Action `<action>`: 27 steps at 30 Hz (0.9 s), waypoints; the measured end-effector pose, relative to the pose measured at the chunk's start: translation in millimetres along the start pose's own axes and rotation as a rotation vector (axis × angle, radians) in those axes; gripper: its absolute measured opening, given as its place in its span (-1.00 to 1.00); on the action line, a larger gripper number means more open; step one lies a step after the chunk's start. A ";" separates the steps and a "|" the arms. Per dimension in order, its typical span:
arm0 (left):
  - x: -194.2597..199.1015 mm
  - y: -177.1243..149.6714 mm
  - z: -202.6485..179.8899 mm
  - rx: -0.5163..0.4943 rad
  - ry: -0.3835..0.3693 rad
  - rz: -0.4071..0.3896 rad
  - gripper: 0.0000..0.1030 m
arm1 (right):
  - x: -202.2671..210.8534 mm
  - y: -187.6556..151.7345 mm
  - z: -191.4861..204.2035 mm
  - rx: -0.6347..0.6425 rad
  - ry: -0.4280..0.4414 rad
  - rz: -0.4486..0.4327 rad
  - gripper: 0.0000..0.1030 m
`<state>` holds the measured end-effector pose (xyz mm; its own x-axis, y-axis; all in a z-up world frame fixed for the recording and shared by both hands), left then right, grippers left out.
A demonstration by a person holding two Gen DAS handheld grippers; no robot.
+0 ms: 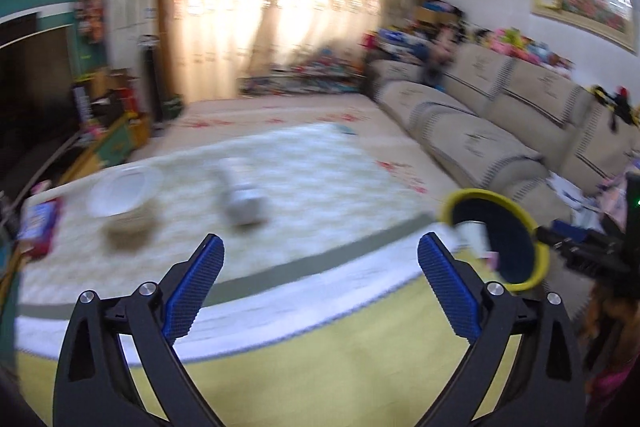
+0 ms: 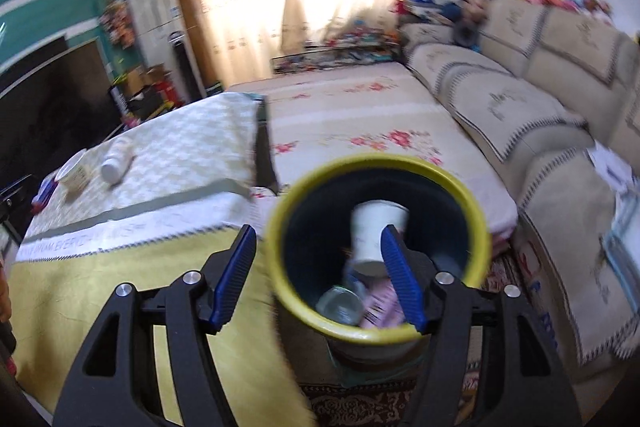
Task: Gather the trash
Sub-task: 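Move the right gripper to the white pill bottle and grasp it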
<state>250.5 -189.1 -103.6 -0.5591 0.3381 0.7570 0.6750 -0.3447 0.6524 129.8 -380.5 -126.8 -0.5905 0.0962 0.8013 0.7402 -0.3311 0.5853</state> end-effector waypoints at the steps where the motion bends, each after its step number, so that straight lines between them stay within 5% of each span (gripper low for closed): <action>1: 3.8 -6.0 21.6 0.028 0.030 -0.003 0.88 | -1.1 5.1 10.9 0.023 0.004 0.000 0.23; 8: 2.0 -29.1 147.8 0.205 0.114 0.012 0.88 | -15.4 40.6 110.8 0.182 0.093 0.014 0.23; 14: -11.9 -39.8 204.8 0.305 0.092 0.024 0.88 | -39.6 66.0 197.8 0.311 0.170 0.035 0.23; 21: -26.2 -47.1 198.5 0.370 0.012 0.048 0.88 | -95.2 99.5 272.4 0.370 0.207 0.106 0.23; 27: -29.1 -51.0 196.1 0.382 0.036 0.049 0.88 | -134.4 113.2 297.2 0.346 0.174 0.159 0.23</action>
<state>326.8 -9.6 -165.8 -0.5338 0.2965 0.7919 0.8281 -0.0061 0.5605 388.5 -151.9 -131.4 -0.4837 -0.1008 0.8694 0.8734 0.0083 0.4869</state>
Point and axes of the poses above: each gripper's, at about its wrist camera, not at the fingertips, and x roughly against the way its jaws point, z to its left, y to its top, the point moved 2 cm from there along -x, roughly the way its jaws point, and after that the axes turned 15 degrees about z, right-handed, at the moved point
